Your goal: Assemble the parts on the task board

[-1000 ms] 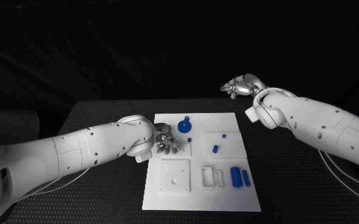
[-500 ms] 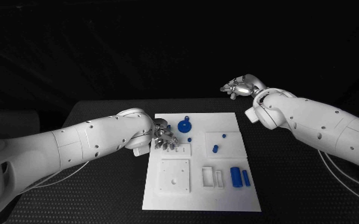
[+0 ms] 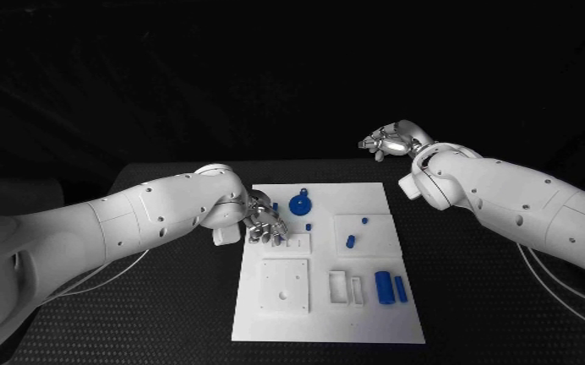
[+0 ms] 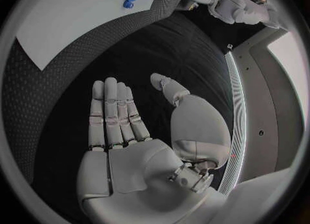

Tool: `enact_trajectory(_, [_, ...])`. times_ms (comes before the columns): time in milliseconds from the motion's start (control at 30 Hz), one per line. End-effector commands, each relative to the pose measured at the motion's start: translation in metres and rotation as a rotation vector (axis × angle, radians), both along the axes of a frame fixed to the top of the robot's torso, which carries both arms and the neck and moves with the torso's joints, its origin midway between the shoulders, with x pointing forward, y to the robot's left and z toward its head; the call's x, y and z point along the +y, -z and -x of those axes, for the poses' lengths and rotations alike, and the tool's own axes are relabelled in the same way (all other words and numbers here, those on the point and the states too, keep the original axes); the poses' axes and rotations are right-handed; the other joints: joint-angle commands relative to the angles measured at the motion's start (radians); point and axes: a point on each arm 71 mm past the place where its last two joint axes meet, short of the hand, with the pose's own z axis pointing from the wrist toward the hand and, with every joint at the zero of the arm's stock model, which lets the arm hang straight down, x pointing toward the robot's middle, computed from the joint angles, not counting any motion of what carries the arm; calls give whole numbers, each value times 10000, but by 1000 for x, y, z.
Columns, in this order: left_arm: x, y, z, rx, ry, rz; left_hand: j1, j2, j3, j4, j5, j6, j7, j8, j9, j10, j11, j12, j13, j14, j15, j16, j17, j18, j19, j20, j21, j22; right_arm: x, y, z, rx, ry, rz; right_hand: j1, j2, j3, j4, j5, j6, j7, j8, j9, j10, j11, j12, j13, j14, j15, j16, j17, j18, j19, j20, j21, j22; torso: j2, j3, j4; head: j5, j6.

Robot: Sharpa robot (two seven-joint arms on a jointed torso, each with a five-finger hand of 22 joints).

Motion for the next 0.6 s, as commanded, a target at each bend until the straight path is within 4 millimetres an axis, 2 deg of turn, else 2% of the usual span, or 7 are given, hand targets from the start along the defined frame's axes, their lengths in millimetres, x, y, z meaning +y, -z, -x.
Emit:
enact_trajectory(33, [-4,-2,0,609,54,352,336,386,776,-827,46,64,22,71,20,21,-1,-34,-4,6,-49,39,3,-137,-13,-1110,40,202,3,0,0,0,-190,-12,-106,28,-38,-12,45,-46,-8,13,-16,-78,13,46,-10,-54,-14,39,-10,146,-31,59,-68,18,5,12,-4,1,-9])
enact_trajectory(400, [-15,-6,-3,371,220,121,300,435,758,-870,147,92,12,79,41,49,-13,-11,10,25,-50,77,20,-134,-6,-1107,67,207,4,0,0,1,-214,-20,-104,27,-39,-15,45,-47,-7,14,-18,-81,14,52,-21,-57,-13,42,-16,146,-31,59,-72,22,-9,3,16,15,-21])
enact_trajectory(600, [-18,-6,-3,242,333,-108,212,490,740,-911,379,116,0,83,69,71,-26,11,25,44,-63,111,33,-123,13,-1110,102,207,4,0,0,-1,-203,-17,-103,28,-39,-17,44,-47,-7,14,-19,-82,14,56,-27,-58,-13,44,-19,146,-31,59,-74,24,-10,-3,16,28,-54])
